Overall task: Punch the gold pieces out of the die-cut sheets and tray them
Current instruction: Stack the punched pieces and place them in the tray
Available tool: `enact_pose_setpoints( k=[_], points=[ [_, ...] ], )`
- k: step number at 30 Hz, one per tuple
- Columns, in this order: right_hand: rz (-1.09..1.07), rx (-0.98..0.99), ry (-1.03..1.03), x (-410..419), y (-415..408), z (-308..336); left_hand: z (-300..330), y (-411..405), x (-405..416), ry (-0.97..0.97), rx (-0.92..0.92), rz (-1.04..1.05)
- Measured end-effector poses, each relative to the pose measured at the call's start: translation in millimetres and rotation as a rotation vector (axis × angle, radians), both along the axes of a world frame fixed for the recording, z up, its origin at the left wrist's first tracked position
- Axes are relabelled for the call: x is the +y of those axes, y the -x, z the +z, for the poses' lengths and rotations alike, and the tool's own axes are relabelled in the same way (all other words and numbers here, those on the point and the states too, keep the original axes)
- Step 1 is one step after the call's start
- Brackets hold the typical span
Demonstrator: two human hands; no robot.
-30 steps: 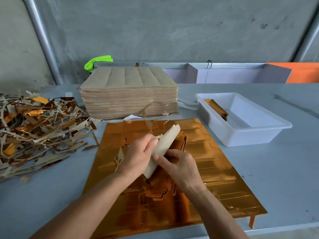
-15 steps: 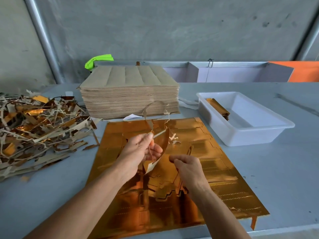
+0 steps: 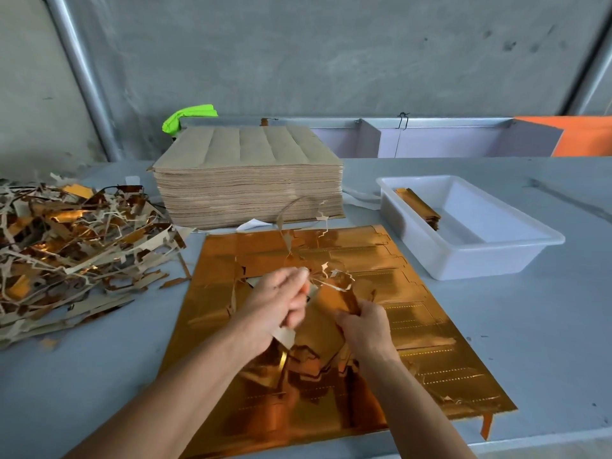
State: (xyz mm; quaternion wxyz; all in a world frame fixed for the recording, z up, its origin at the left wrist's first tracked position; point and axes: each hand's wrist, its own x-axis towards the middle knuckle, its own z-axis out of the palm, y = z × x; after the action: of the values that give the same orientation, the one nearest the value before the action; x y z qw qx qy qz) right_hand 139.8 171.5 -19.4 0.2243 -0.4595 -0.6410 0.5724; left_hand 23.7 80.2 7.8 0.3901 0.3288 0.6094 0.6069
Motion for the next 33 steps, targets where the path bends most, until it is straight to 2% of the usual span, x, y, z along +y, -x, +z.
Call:
enact_pose_setpoints(
  k=[8,11,14,18,21,23,24,26,27,29,30,31,33],
  points=[
    [-0.087,0.001,-0.065,23,-21,9,16,43,-16,-0.021,0.231,0.377],
    [-0.152,0.009,-0.073,30,-30,12,17,54,-21,0.018,0.366,0.409],
    [-0.2,0.018,-0.085,31,-37,15,11,61,-30,0.225,0.679,0.229],
    [-0.2,0.013,-0.098,26,-39,16,6,61,-43,0.431,0.815,-0.02],
    [-0.175,0.016,-0.096,24,-37,15,3,60,-48,0.649,1.057,-0.194],
    [-0.153,0.028,-0.08,21,-36,14,3,59,-48,0.677,1.055,-0.235],
    [-0.144,0.034,-0.074,20,-35,13,2,60,-47,0.626,1.048,-0.179],
    [-0.128,0.04,-0.07,19,-34,12,5,67,-43,0.481,1.039,0.136],
    [-0.121,0.045,-0.067,18,-34,12,5,74,-39,0.412,0.958,0.317],
    [-0.108,0.052,-0.061,18,-35,11,11,89,-37,0.267,0.674,0.664],
    [-0.105,0.055,-0.063,18,-36,11,16,98,-39,0.18,0.608,0.852],
    [-0.105,0.055,-0.07,19,-37,11,21,105,-42,0.122,0.625,1.032],
    [-0.11,0.048,-0.093,19,-38,11,25,117,-53,0.133,0.77,1.276]
  ],
)
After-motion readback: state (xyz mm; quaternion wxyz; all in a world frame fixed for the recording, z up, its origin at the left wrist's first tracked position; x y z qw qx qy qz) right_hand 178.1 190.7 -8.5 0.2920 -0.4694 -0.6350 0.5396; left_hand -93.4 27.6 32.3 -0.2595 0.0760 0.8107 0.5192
